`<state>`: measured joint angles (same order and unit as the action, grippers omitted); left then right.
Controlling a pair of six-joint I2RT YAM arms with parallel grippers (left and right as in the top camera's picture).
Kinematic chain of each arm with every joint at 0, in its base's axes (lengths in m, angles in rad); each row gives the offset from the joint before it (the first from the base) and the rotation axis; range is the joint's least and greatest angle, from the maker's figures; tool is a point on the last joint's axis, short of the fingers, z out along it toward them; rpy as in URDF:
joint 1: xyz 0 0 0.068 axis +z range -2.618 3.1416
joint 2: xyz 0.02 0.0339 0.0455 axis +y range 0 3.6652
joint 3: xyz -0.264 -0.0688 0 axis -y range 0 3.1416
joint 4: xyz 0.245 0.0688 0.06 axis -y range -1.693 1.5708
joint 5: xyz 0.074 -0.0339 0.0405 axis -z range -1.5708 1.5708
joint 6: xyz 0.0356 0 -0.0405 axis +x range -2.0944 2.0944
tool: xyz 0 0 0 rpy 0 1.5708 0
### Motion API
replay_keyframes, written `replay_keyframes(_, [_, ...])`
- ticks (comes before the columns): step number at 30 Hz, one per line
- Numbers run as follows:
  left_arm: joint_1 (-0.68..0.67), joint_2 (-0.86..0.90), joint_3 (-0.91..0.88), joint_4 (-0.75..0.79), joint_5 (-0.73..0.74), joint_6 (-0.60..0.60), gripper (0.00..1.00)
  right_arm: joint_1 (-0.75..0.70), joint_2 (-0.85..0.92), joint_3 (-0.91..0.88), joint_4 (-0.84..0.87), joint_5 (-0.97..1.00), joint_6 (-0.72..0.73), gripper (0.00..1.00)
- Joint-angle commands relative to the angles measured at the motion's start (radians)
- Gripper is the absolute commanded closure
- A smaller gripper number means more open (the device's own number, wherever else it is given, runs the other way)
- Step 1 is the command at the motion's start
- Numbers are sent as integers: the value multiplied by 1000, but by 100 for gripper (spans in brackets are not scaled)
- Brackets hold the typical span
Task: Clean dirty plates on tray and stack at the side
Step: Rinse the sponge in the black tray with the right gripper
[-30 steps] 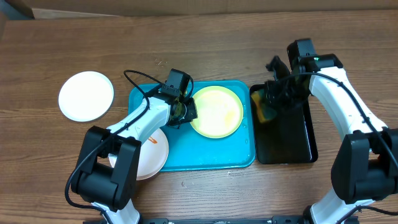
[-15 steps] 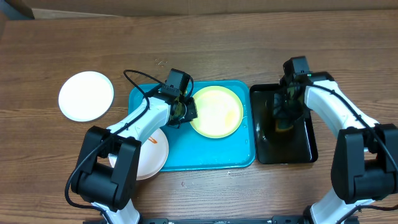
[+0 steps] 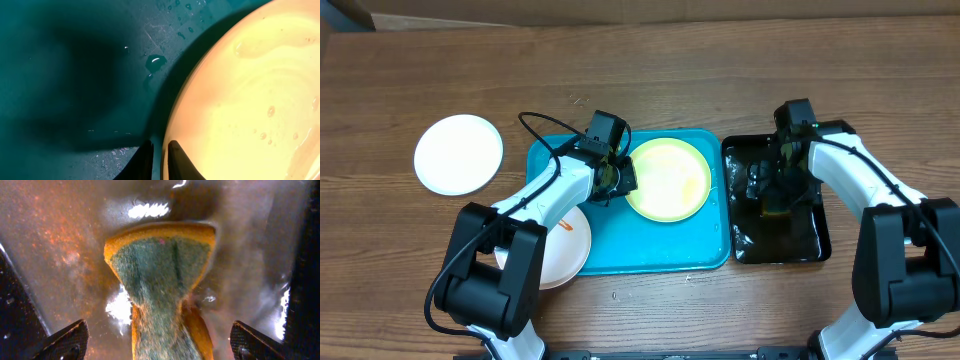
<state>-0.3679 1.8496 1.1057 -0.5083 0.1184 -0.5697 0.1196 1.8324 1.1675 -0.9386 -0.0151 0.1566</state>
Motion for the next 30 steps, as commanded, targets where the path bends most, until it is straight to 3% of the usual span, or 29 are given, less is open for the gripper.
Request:
replay_keyframes(1, [-6, -4, 0, -3, -14, 17, 85, 3, -18, -70, 51, -13, 5, 8])
replay_keyframes(4, [-6, -4, 0, -4, -14, 17, 84, 3, -18, -119, 90, -12, 5, 9])
replay_keyframes(5, [-6, -4, 0, -4, -14, 17, 84, 3, -18, -127, 92, -12, 5, 12])
replay_keyframes(6, [-6, -4, 0, -3, -14, 17, 84, 3, -18, -128, 90, -12, 5, 24])
replay_keyframes(7, [-6, -4, 0, -3, -15, 17, 84, 3, -18, -127, 86, -12, 4, 73])
replay_keyframes(8, [-6, -4, 0, -3, -17, 17, 84, 3, -19, -122, 80, -13, 4, 96])
replay_keyframes(11, [-6, -4, 0, -3, -18, 17, 84, 3, -18, -84, 38, -13, 0, 96])
replay_keyframes(13, [-6, -4, 0, -3, -18, 17, 84, 3, -18, -59, 29, -12, 0, 35])
replay_keyframes(15, [-6, -4, 0, -3, -18, 17, 83, 3, -19, -32, 30, -12, 0, 20])
replay_keyframes(18, [-6, -4, 0, -3, -18, 17, 82, 3, -19, -5, 43, -11, 0, 16])
replay_keyframes(30, [-6, -4, 0, -3, -22, 17, 82, 3, -18, -54, 98, -12, 0, 17])
